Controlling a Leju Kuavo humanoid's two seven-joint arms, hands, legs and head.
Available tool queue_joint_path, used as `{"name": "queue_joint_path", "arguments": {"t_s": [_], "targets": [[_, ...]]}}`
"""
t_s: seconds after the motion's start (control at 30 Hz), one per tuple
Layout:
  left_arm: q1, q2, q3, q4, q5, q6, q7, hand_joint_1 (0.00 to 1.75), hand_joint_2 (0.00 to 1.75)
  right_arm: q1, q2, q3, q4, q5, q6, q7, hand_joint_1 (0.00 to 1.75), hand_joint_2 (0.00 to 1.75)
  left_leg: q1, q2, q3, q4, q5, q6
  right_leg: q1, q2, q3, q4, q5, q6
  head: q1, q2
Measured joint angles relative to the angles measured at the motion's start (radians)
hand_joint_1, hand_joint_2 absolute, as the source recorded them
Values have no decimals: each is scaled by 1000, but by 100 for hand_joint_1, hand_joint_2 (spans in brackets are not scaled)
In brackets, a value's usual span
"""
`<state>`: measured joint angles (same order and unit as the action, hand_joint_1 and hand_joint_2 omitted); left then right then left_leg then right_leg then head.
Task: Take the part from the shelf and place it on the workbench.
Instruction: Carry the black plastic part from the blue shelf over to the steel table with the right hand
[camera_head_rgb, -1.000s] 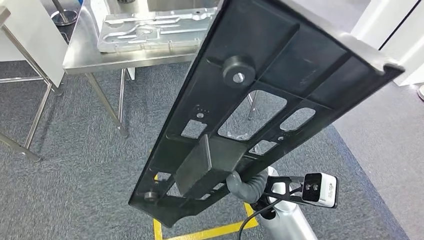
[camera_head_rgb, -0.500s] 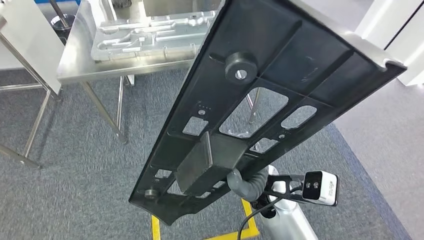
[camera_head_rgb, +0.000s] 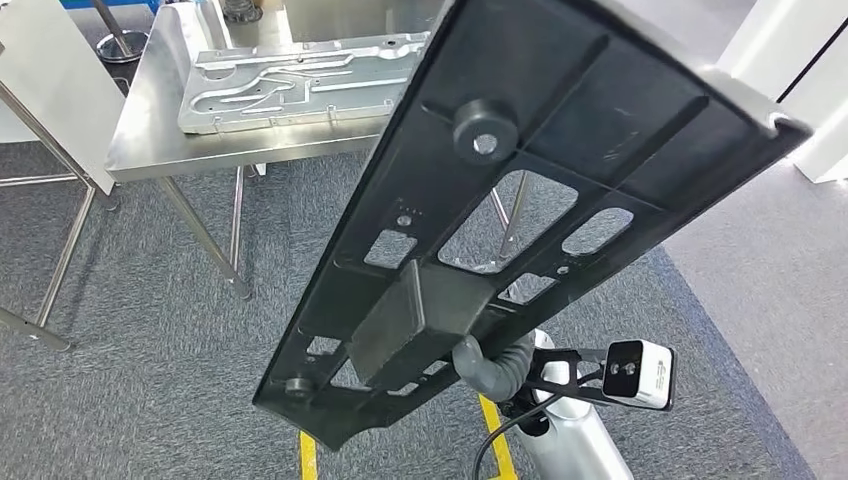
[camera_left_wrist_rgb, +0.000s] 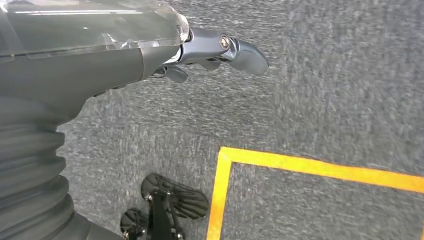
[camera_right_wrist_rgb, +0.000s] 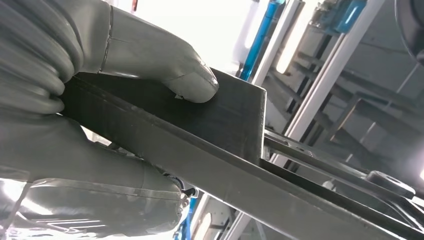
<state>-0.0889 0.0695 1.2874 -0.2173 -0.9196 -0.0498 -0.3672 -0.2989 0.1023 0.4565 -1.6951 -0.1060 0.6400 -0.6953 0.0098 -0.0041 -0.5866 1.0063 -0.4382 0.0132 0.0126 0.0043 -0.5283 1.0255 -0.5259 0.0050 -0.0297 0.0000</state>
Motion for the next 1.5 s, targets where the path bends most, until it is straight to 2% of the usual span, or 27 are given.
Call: {"name": "queue_joint_path", "arguments": {"t_s": [0.07, 0.13, 0.17, 0.2, 0.27, 0.3, 0.33, 0.5, 0.57, 0.63, 0.67, 0.7, 0.73, 0.77, 0.83, 0.87, 1.0, 1.07, 1.13, 1.17, 1.2, 1.23, 1.27, 1.3, 1.33, 1.4, 1.5], "targets": [[-1, -1, 1, 0, 1, 6, 13, 0, 175, 0, -1, 0, -1, 1, -2, 0, 175, 175, 3, 0, 10, -5, -6, 7, -4, -1, -59, 107, -47, 10, 0, 0], [1, -1, 3, 0, 2, 13, 25, 0, 175, 5, -3, 0, -1, 2, -4, 0, 175, 175, 3, 0, 17, -5, -16, 10, -11, -1, -146, 242, -86, 16, 0, 0], [3, -2, 3, 0, 2, 16, 31, 0, 175, 7, -4, -1, -1, 2, -5, 0, 175, 175, 3, -1, 24, -5, -21, 10, -15, -1, -173, 269, -77, 18, 0, 0], [4, -2, 4, 0, 2, 18, 36, 0, 175, 9, -5, -1, -1, 3, -7, 0, 175, 175, 3, -2, 32, -5, -27, 8, -17, -1, -179, 256, -47, 18, 0, 0], [7, -4, 7, 0, 2, 23, 42, 0, 175, 10, -7, -2, 0, 5, -11, 0, 175, 175, 4, -4, 51, -5, -42, 3, -20, -2, -138, 127, 48, 14, 0, 0], [7, -5, 8, 0, 2, 25, 43, 0, 175, 10, -7, -3, 0, 5, -11, 0, 175, 175, 2, -5, 57, -4, -49, -2, -18, -2, -113, 60, 80, 11, 0, 0], [7, -6, 10, 0, 3, 26, 44, 0, 175, 10, -7, -3, 0, 6, -12, 0, 175, 175, 1, -5, 60, -4, -55, -7, -16, -2, -96, 15, 98, 7, 0, 0], [7, -8, 16, 0, 2, 25, 48, 0, 175, 12, -7, -7, -3, 7, -8, 0, 175, 175, 4, -2, 67, 9, -82, -36, -13, 2, -70, -23, 90, -21, 0, 0], [7, -9, 18, 0, 1, 24, 47, 0, 175, 13, -7, -8, -4, 6, -2, 0, 175, 175, 6, -1, 23, 106, -130, -44, -16, 0, -54, -32, 86, -32, 0, 0], [10, -9, 19, 0, 1, 24, 47, 0, 175, 15, -7, -9, -5, 5, 2, 0, 175, 175, 7, -1, -57, 244, -179, -49, -13, -1, -45, -32, 77, -38, 0, 0], [11, -9, 19, 0, 0, 24, 47, 0, 175, 17, -7, -10, -5, 5, 4, 0, 175, 175, 7, -1, -86, 281, -180, -49, -12, 0, -40, -32, 72, -39, 0, 0], [13, -9, 19, 0, 0, 23, 47, 0, 175, 19, -6, -11, -7, 5, 5, 0, 175, 175, 7, -1, -97, 280, -159, -49, -10, 0, -34, -32, 68, -39, 0, 0], [13, -9, 19, 0, -1, 23, 46, 0, 175, 21, -6, -12, -9, 5, 7, 0, 175, 175, 7, -1, -90, 245, -124, -46, -8, 1, -27, -32, 63, -39, 0, 0], [13, -9, 19, 0, -2, 22, 45, 0, 175, 22, -6, -14, -12, 7, 8, 0, 175, 175, 6, -1, -64, 174, -75, -41, -7, 2, -19, -31, 57, -38, 0, 0], [12, -8, 19, 0, -2, 18, 41, 0, 175, 22, -5, -17, -17, 15, 5, 0, 175, 175, 0, 0, -14, 49, -16, -29, -2, 1, -6, -31, 46, -32, 0, 0], [12, -8, 19, 0, -3, 15, 39, 0, 175, 22, -5, -18, -19, 21, 1, 0, 175, 175, -3, 0, 2, 12, -3, -23, -1, 1, -2, -30, 42, -28, 0, 0], [11, -9, 19, 0, -6, 9, 35, 0, 175, 18, -6, -19, -20, 36, -21, 0, 175, 175, 1, -7, 12, -8, -3, -5, 0, -2, -3, -19, 25, -6, 0, 0], [9, -10, 19, 0, -9, 6, 34, 0, 175, 14, -7, -19, -20, 38, -31, 0, 175, 175, 6, -11, 19, -14, -3, 4, -6, -3, -43, 63, -16, 7, 0, 0], [8, -11, 19, 0, -11, 3, 33, 0, 175, 13, -12, -19, -19, 41, -38, 0, 175, 175, 6, -16, 20, -14, -6, 8, -14, -3, -125, 202, -68, 17, 0, 0], [8, -11, 19, 0, -12, 2, 33, 0, 175, 15, -15, -18, -18, 38, -37, 0, 175, 175, 6, -17, 22, -14, -9, 9, -19, -3, -161, 255, -79, 20, 0, 0], [9, -11, 19, 0, -12, 0, 32, 0, 175, 17, -19, -18, -18, 32, -35, 0, 175, 175, 7, -19, 25, -14, -12, 8, -23, -3, -183, 277, -72, 23, 0, 0], [10, -11, 19, 0, -13, -1, 31, 0, 175, 19, -21, -18, -18, 25, -31, 0, 175, 175, 8, -21, 30, -13, -16, 6, -26, -4, -184, 259, -45, 25, 0, 0], [11, -11, 19, 0, -14, -3, 30, 0, 175, 20, -22, -19, -20, 18, -25, 0, 175, 175, 9, -23, 36, -12, -22, 3, -29, -4, -167, 206, -4, 26, 0, 0], [11, -11, 19, 0, -15, -5, 29, 0, 175, 21, -23, -19, -21, 14, -21, 0, 175, 175, 10, -25, 44, -10, -28, -2, -31, -3, -139, 131, 42, 26, 0, 0], [11, -12, 19, 0, -15, -6, 27, 0, 175, 21, -23, -20, -23, 12, -16, 0, 175, 175, 9, -26, 49, -8, -36, -8, -31, -2, -110, 64, 73, 25, 0, 0], [9, -11, 19, 0, -16, -6, 25, 0, 175, 23, -22, -22, -27, 12, -10, 0, 175, 175, 7, -27, 54, -7, -48, -22, -28, 1, -78, -8, 92, 17, 0, 0], [7, -11, 19, 0, -16, -4, 23, 0, 175, 25, -20, -26, -32, 13, -4, 0, 175, 175, 11, -23, 60, -8, -59, -41, -23, 3, -72, -13, 84, -6, 0, 0]]}}
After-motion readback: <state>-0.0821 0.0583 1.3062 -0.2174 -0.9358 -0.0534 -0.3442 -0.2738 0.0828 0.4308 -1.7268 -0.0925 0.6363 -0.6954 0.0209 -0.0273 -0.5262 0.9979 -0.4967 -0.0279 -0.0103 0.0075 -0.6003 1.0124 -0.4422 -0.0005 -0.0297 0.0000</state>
